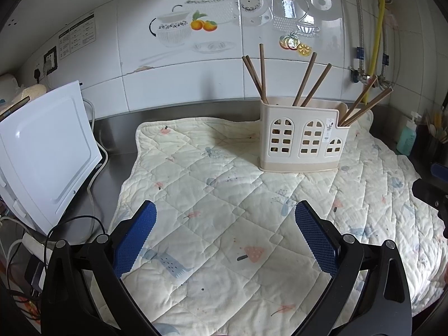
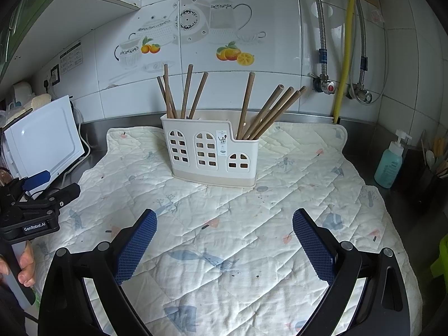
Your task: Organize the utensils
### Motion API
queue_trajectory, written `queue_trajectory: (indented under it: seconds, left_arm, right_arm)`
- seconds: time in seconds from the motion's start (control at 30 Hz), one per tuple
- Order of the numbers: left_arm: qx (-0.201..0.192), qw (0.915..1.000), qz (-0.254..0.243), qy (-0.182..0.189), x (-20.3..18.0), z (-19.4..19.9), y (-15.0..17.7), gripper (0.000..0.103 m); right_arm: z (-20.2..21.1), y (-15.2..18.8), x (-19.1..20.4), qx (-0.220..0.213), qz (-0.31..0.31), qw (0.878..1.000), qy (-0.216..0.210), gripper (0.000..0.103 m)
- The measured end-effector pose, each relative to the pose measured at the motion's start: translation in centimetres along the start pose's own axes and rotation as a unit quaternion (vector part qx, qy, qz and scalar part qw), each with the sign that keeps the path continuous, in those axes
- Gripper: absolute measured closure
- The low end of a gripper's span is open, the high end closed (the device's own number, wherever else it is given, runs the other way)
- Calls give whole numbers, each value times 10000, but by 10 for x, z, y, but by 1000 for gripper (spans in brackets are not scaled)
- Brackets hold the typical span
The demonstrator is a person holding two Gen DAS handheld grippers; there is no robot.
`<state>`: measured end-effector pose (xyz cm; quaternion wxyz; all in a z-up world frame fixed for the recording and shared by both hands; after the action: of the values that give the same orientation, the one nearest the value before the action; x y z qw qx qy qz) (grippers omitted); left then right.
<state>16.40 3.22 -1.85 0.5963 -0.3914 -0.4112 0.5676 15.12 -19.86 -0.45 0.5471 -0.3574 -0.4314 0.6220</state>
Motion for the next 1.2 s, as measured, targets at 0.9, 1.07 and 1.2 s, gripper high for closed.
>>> queue_trajectory:
  seconds: [0.9, 1.07, 1.2]
  left_arm:
    - [-2, 10000, -46, 0, -2, 0, 2, 5]
    - [-2, 10000, -73, -17, -2, 0, 1, 5]
    - [-72, 10000, -67, -10, -1, 1, -2, 5]
  right_arm:
    - [0, 0, -1, 2, -9, 10000, -7, 9]
    - [1, -1, -2, -23, -21, 10000, -25, 9]
    - [1, -1, -2, -26, -23, 10000, -31, 9]
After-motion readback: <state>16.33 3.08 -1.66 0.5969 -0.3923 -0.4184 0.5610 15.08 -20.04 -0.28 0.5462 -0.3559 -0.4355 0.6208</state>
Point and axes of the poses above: each gripper's, at about its wrist camera, not at the fingertips, and z roughly against the way its jaws point, x to its left, y to its underside, the point moved 6 cm from there along -z, roughly the way its jaws point, and after that the axes turned 11 degrees about -x, right-handed, at the moved point
